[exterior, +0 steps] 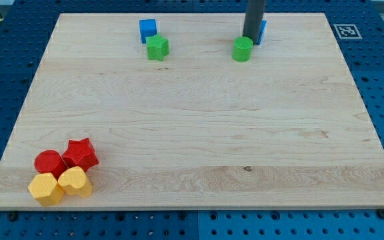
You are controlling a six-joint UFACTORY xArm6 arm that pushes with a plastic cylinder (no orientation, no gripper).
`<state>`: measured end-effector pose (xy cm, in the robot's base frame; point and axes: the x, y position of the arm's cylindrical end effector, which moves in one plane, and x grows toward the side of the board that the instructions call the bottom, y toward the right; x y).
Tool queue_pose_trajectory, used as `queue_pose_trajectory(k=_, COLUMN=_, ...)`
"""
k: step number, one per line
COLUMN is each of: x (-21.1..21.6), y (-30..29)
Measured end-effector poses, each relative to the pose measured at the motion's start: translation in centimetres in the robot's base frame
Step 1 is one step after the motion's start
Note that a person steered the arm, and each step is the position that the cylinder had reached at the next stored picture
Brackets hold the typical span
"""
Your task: Push the green circle a bit up
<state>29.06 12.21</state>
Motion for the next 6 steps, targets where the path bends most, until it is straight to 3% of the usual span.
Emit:
queue_pose_trajectory(k=3, x=5.7, y=1.5)
queue_pose_trajectory(k=6, x=1.9, y=0.3)
